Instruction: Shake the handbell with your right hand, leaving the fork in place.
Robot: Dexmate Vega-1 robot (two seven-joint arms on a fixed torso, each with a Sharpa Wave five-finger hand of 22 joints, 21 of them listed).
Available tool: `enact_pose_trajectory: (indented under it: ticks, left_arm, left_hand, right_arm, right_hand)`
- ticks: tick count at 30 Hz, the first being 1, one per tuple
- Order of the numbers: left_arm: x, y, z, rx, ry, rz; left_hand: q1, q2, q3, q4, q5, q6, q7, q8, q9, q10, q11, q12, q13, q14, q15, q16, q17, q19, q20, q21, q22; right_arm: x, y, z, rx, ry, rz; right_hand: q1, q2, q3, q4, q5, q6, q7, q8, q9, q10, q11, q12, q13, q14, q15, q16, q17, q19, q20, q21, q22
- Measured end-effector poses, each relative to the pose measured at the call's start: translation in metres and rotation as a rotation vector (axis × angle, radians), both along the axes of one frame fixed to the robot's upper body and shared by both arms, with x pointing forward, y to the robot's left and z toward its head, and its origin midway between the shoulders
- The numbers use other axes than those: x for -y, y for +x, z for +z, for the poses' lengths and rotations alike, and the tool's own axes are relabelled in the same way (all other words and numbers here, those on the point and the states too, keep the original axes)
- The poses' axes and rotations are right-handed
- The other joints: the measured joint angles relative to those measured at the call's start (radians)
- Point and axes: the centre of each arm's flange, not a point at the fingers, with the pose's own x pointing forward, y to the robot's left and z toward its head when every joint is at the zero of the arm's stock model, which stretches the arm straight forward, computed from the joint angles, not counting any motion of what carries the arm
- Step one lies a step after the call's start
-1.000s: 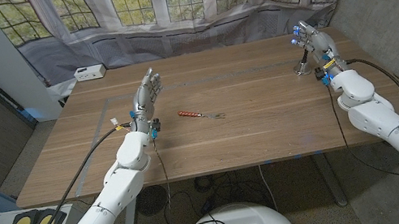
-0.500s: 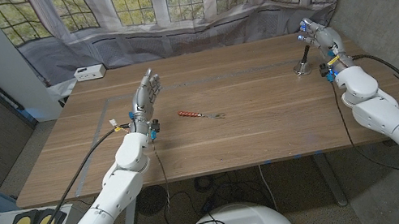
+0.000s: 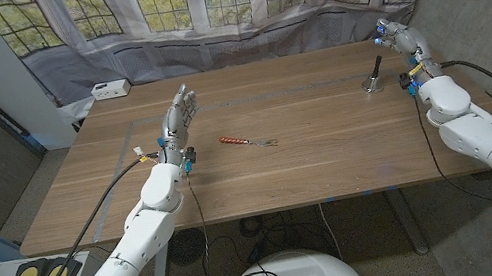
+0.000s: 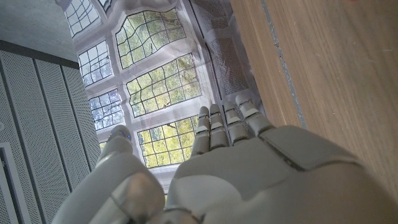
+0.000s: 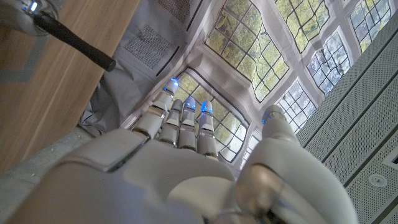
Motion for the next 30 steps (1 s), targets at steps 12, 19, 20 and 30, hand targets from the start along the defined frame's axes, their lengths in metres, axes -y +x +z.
enact_pose_trajectory:
  ticks: [12, 19, 20, 30]
  left_arm:
    - [0.000, -0.003, -0.001, 0.008, -0.003, 0.003]
    - [-0.001, -0.007, -0.004, 0.009, -0.012, 0.015]
    - [-0.001, -0.007, -0.004, 0.010, -0.013, 0.015]
    - [-0.001, -0.010, -0.005, 0.013, -0.021, 0.027]
  left_hand:
    - [0.005, 0.005, 0.003, -0.003, 0.000, 0.000, 0.000, 0.000, 0.000, 0.000, 0.000, 0.000, 0.000, -0.004, -0.004, 0.000, 0.000, -0.019, 0.001, -0.012, 0.000]
    - [0.005, 0.016, 0.007, 0.001, 0.000, 0.004, -0.004, -0.004, 0.000, 0.005, -0.005, -0.006, 0.000, -0.018, -0.007, -0.004, -0.003, -0.041, -0.006, -0.020, 0.000]
    - [0.005, 0.016, 0.010, -0.002, 0.000, 0.005, -0.005, -0.004, 0.000, 0.005, -0.005, -0.008, 0.000, -0.018, -0.007, -0.004, -0.003, -0.041, -0.006, -0.020, 0.000]
    - [0.005, 0.016, 0.011, -0.003, -0.004, 0.006, -0.005, -0.004, 0.000, 0.009, -0.009, -0.008, 0.000, -0.018, -0.007, -0.004, -0.003, -0.041, -0.006, -0.020, 0.000]
  right_arm:
    - [0.012, 0.001, 0.009, -0.003, -0.039, -0.075]
    - [0.020, 0.003, 0.013, -0.007, -0.064, -0.135]
    - [0.021, 0.003, 0.013, -0.008, -0.065, -0.140]
    - [0.034, 0.006, 0.016, -0.042, -0.099, -0.221]
  right_hand:
    - [0.020, -0.006, 0.010, -0.002, 0.000, 0.011, 0.000, 0.000, 0.000, 0.008, 0.000, 0.000, 0.000, 0.028, -0.005, 0.005, -0.005, 0.031, -0.001, 0.007, 0.000]
    - [0.039, 0.003, 0.015, -0.007, 0.000, 0.011, 0.000, 0.000, 0.000, 0.017, -0.009, 0.000, 0.000, 0.036, -0.012, 0.005, -0.005, 0.044, -0.005, 0.007, 0.000]
    - [0.042, 0.001, 0.017, -0.008, 0.000, 0.011, 0.000, 0.000, 0.000, 0.018, -0.010, 0.000, 0.000, 0.035, -0.012, 0.005, -0.005, 0.045, -0.005, 0.007, 0.000]
    - [0.069, -0.005, 0.025, -0.008, 0.000, 0.005, -0.006, -0.011, 0.000, 0.018, -0.010, -0.005, 0.000, 0.052, -0.006, 0.005, -0.009, 0.057, -0.011, 0.007, 0.000]
